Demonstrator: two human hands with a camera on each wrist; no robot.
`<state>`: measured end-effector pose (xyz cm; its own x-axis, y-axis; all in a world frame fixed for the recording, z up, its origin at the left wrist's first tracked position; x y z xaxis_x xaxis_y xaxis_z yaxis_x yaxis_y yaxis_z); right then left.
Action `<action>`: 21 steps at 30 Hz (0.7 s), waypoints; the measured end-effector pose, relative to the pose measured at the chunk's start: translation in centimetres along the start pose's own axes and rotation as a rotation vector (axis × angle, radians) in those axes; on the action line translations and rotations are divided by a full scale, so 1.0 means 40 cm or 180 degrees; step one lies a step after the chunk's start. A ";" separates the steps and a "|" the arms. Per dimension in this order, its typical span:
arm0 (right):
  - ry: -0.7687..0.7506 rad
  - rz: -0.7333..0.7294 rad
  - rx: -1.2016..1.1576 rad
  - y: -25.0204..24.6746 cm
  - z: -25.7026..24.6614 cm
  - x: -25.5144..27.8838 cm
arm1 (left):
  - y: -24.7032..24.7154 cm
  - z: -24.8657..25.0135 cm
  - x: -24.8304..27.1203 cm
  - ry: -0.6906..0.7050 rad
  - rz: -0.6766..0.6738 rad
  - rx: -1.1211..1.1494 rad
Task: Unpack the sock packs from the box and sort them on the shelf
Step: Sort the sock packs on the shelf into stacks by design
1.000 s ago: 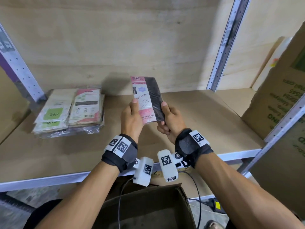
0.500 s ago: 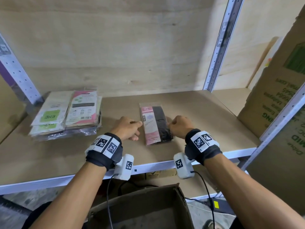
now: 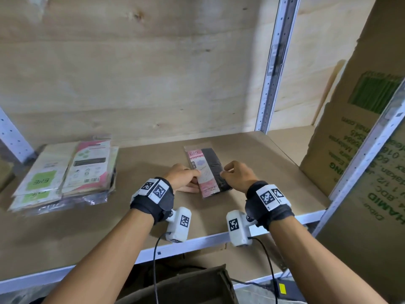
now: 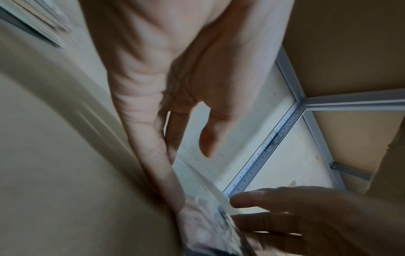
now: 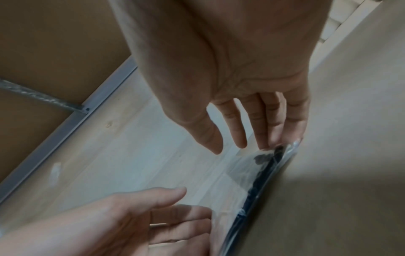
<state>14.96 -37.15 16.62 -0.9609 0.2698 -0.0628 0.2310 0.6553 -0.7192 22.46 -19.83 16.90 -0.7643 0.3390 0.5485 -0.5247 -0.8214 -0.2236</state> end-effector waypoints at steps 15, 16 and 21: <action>0.0282 0.0318 -0.0232 -0.155 0.152 -0.044 | 0.262 0.174 -0.114 -0.0088 -0.0247 0.0230; 0.0291 0.0336 -0.0247 -0.156 0.158 -0.046 | 0.270 0.179 -0.114 -0.0095 -0.0267 0.0233; 0.0430 0.0317 -0.0276 -0.173 0.183 -0.051 | 0.302 0.195 -0.122 -0.0089 -0.0351 0.0219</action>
<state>14.22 -47.41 16.66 -0.9046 0.4250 -0.0330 0.3420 0.6773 -0.6513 22.79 -34.98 17.82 -0.6921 0.4169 0.5892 -0.5774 -0.8096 -0.1055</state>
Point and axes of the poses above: each hand's wrist, its own x-axis away from the middle knuckle, its own y-axis out of the palm, z = x × y, the point moved 1 cm from there along -x, towards the middle knuckle, and after that the axes turned 13 degrees about -y, right-handed, at the moved point
